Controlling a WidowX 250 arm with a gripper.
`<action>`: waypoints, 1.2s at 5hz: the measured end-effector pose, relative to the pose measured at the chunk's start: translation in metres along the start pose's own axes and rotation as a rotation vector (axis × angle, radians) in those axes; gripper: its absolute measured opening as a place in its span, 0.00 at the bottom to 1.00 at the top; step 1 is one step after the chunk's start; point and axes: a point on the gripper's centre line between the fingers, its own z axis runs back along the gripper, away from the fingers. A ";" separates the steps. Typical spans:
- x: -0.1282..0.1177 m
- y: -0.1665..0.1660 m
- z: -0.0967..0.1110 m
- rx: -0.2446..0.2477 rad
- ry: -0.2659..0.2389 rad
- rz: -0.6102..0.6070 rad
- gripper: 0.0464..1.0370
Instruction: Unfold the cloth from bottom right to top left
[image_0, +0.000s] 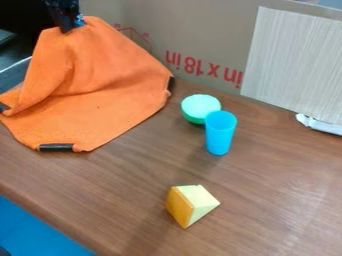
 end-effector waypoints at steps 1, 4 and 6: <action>-0.005 0.004 -0.011 0.043 0.005 -0.033 0.16; 0.004 0.032 -0.004 0.162 0.011 -0.041 0.94; -0.017 0.003 0.002 -0.054 0.105 0.063 0.96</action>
